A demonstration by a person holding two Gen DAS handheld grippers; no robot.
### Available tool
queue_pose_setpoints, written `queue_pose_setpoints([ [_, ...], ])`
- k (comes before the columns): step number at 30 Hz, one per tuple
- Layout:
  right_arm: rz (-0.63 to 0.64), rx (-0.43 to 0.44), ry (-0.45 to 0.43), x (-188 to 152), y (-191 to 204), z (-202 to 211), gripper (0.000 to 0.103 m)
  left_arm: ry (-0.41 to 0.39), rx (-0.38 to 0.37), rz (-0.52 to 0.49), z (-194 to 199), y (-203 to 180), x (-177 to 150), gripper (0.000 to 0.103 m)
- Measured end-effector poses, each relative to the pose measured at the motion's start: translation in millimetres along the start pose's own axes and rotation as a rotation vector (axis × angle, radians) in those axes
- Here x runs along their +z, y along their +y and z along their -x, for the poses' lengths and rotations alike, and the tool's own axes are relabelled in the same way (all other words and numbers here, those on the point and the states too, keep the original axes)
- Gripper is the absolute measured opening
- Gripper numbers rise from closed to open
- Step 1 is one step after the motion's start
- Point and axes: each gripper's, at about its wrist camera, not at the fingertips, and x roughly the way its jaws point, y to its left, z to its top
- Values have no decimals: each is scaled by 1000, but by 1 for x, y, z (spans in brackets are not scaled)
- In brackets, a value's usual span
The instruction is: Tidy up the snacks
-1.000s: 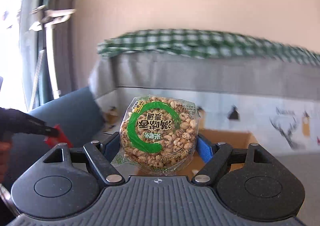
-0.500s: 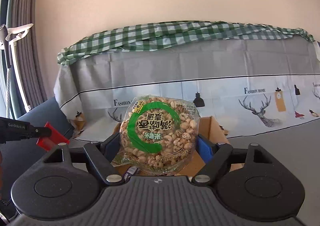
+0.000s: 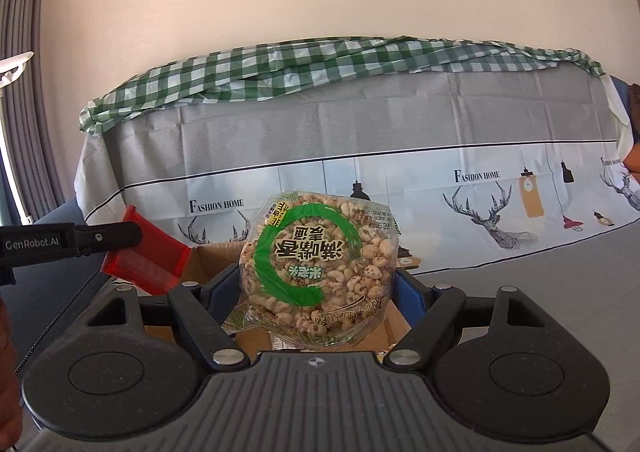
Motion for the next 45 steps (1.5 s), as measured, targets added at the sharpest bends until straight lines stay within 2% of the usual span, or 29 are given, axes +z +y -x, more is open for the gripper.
queue_pose_setpoints([
  [2,-3,-2,6,0,-2,-2,81,8,-15,7,-4,-1,-2,5],
  [4,1,-10,29,-2,-2,-5,82,54,-58,27,-10,0,-5,12],
  [5,11,-27,48,-3,0,-9,88,75,-57,34,-14,0,-6,15],
  [6,21,-52,54,-3,2,-11,98,79,-42,34,-15,0,-8,28],
  [7,26,-75,47,-4,2,-11,101,72,-25,30,-15,2,-8,41],
  [11,-25,-87,52,-3,-9,-11,102,66,-1,51,-11,14,-5,53],
  [13,-45,-98,63,-3,-13,-11,102,69,9,69,-7,20,-5,68],
  [16,-62,-96,78,-4,-16,-11,102,66,25,66,2,23,-6,83],
  [19,-49,-101,91,-5,-12,-8,102,65,44,26,12,19,-11,86],
  [24,-29,-79,46,-5,-8,14,102,57,100,-67,33,4,-22,89],
  [26,-44,-73,30,-6,-10,25,102,52,124,-76,44,-3,-32,90],
  [28,-58,-63,28,-10,-15,35,102,61,118,-72,57,-8,-47,90],
  [30,-90,-53,36,-20,-21,46,102,97,143,-72,67,-12,-67,90],
  [31,-110,-53,50,-27,-24,51,102,142,157,-66,69,-14,-74,90],
  [33,-125,-71,75,-39,-27,62,102,190,154,-19,75,-18,-80,91],
  [35,-125,-74,62,-50,-27,75,102,205,172,1,82,-22,-87,102],
  [39,-118,-62,70,-55,-24,86,102,237,244,2,85,-29,-95,103],
  [42,-83,-62,99,-57,-18,80,102,248,249,-17,81,-31,-94,103],
  [45,-68,-89,92,-57,-14,76,102,285,251,-11,72,-27,-95,103],
])
